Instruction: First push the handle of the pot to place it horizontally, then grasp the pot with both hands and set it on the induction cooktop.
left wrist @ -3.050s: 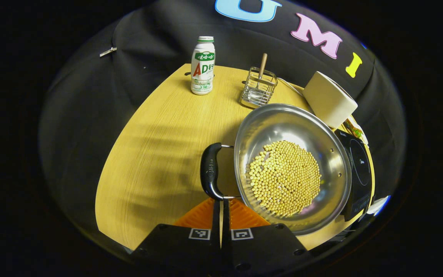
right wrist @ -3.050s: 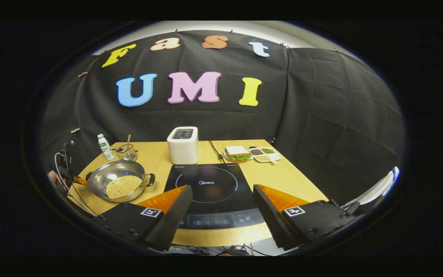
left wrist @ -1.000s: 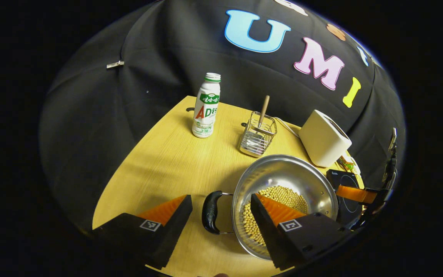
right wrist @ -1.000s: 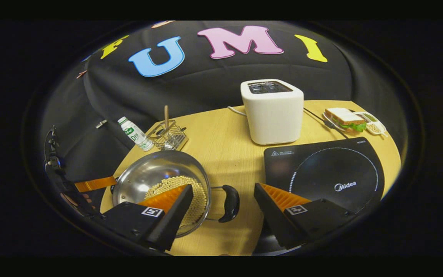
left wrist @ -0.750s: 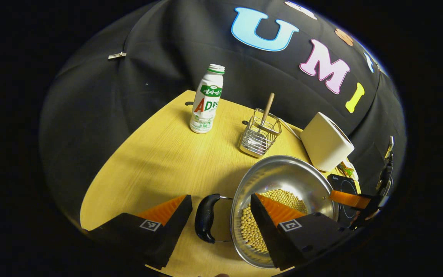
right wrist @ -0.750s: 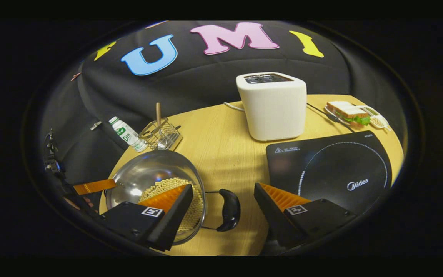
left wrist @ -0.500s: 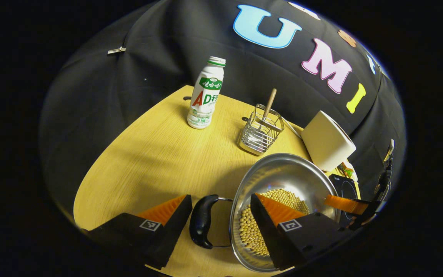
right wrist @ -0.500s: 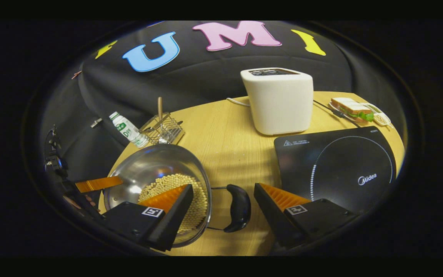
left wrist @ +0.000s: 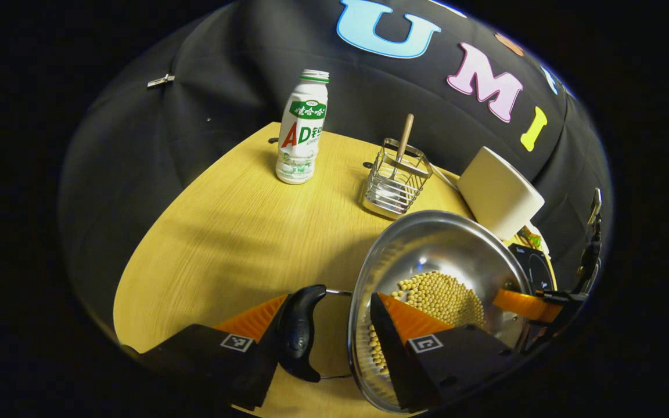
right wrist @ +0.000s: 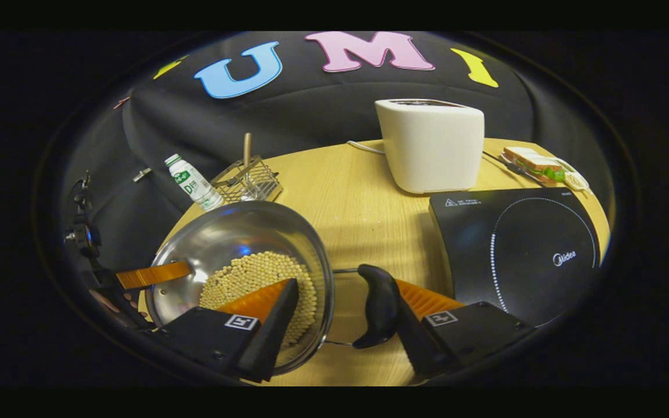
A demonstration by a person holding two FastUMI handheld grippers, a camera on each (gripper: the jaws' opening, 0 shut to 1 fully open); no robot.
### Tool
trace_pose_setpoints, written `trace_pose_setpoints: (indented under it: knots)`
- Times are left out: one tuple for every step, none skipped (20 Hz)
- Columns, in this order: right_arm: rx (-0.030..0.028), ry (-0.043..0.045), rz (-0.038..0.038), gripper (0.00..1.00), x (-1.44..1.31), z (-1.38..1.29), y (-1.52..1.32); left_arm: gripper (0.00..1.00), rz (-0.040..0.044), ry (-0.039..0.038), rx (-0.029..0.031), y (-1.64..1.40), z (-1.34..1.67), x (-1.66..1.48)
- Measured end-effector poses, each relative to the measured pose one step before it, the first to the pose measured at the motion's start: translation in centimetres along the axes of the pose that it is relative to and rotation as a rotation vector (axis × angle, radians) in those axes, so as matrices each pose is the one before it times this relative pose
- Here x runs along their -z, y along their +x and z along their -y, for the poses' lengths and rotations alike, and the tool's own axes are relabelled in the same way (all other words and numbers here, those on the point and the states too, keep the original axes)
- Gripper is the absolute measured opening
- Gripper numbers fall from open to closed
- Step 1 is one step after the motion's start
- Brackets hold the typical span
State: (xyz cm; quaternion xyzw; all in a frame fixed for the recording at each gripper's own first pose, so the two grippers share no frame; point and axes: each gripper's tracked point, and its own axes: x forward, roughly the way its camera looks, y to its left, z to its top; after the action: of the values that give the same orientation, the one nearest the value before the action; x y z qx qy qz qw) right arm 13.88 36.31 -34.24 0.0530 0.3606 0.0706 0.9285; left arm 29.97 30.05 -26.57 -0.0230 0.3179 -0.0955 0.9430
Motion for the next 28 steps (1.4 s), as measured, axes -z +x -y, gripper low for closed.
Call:
trace_pose_setpoints:
  knots:
    - [0.00439,-0.00027,0.00273,0.78,-0.105,-0.082,0.015,0.80,-0.00225,-0.00427,-0.00763,0.229,-0.504,0.005]
    - [0.00875,-0.01489,0.00236,0.74,0.076,-0.113,0.046,0.72,-0.01105,-0.02127,0.00666,0.020,-0.040,0.292]
    - [0.02570,-0.03215,0.00345,0.65,0.136,0.396,0.103,0.71,-0.00244,-0.02027,0.00596,-0.051,-0.099,0.071]
    - [0.00582,-0.01698,0.00250,0.73,0.148,0.334,-0.037,0.71,0.00276,-0.01868,0.01000,-0.061,-0.045,0.291]
    - [0.00032,0.00999,-0.00304,0.64,0.134,-0.290,-0.346,0.70,-0.00185,-0.01512,0.00825,0.000,-0.059,0.174]
    - [-0.00109,0.00257,-0.00401,0.64,0.087,-0.031,0.323,0.69,-0.00452,-0.00343,0.01034,-0.174,-0.007,0.113]
    - [-0.00106,-0.00410,-0.00248,0.60,-0.061,0.042,-0.132,0.66,-0.00483,0.00531,0.00618,-0.152,0.001,0.109]
    - [-0.00192,0.00859,-0.00445,0.64,0.140,-0.092,0.350,0.64,-0.00266,-0.00123,-0.00201,-0.133,-0.071,0.111]
    - [-0.00275,-0.00860,-0.00449,0.61,-0.070,-0.082,-0.225,0.62,0.00142,-0.00114,-0.00378,0.003,-0.037,-0.029]
    - [-0.00182,-0.00222,-0.00274,0.61,-0.187,-0.079,0.050,0.62,-0.00040,-0.00277,-0.00468,-0.206,-0.003,0.172]
    - [-0.00505,-0.00939,-0.00696,0.58,0.211,-0.085,-0.169,0.61,-0.00541,-0.00274,-0.00653,-0.163,-0.069,0.248]
    - [-0.00418,-0.00826,-0.00617,0.58,0.035,-0.036,-0.150,0.61,0.00112,-0.00211,-0.00151,-0.145,-0.001,0.134]
    - [-0.00114,0.00944,-0.00143,0.56,0.049,0.145,0.211,0.60,0.00932,-0.00091,0.00067,-0.132,-0.037,-0.071]
    - [-0.00342,-0.00120,0.00097,0.56,-0.041,-0.096,-0.211,0.59,0.00770,-0.00402,-0.00141,-0.068,-0.023,0.037]
    - [0.00019,-0.00151,0.00125,0.56,0.025,-0.059,0.085,0.59,0.00661,-0.00309,-0.00378,-0.018,0.018,-0.080]
    - [-0.00155,-0.00227,0.00205,0.56,-0.083,-0.039,-0.024,0.59,0.00360,-0.00005,-0.00546,-0.049,-0.065,0.096]
    - [-0.00167,-0.00066,0.00146,0.56,0.017,-0.043,0.054,0.59,0.00262,-0.00024,-0.00478,-0.068,0.017,0.140]
    - [-0.00176,-0.00151,0.00033,0.55,0.072,-0.031,-0.091,0.59,0.00101,0.00149,-0.00511,-0.142,-0.035,0.076]
    - [-0.00194,-0.00427,-0.00267,0.52,0.124,-0.019,-0.096,0.59,0.00417,0.00032,-0.00473,-0.210,-0.069,0.077]
    - [-0.00489,-0.00178,-0.00309,0.52,0.136,-0.058,-0.077,0.59,0.00282,0.00087,-0.00549,-0.300,-0.045,0.054]
    - [-0.00538,0.00284,-0.00400,0.55,0.095,-0.068,-0.146,0.58,0.00310,-0.00175,-0.00551,-0.343,-0.033,0.005]
    - [-0.00342,0.00401,-0.00121,0.55,0.106,0.022,-0.198,0.58,-0.00108,0.00135,-0.00309,-0.218,0.112,0.039]
    - [-0.00384,-0.00085,0.00674,0.55,-0.168,0.000,-0.263,0.58,0.00250,0.00396,-0.00231,-0.274,0.091,0.053]
    - [-0.00246,-0.00213,0.00892,0.55,-0.253,0.096,-0.349,0.58,0.00368,-0.00128,0.00113,-0.241,0.198,-0.088]
    - [-0.00419,-0.00028,0.00922,0.55,-0.396,0.033,-0.220,0.58,0.00654,-0.00305,0.00105,-0.204,0.279,-0.057]
    - [-0.00491,0.00110,0.00829,0.55,-0.311,0.062,-0.372,0.59,0.00203,-0.00287,-0.00030,-0.254,0.281,-0.077]
    - [-0.00313,-0.00022,0.00492,0.55,-0.310,0.158,-0.311,0.58,0.00744,-0.00255,0.00002,-0.249,0.253,-0.120]
    - [-0.00275,0.00027,0.00621,0.55,-0.328,0.294,-0.416,0.58,0.00338,-0.00113,0.00074,-0.315,0.422,-0.103]
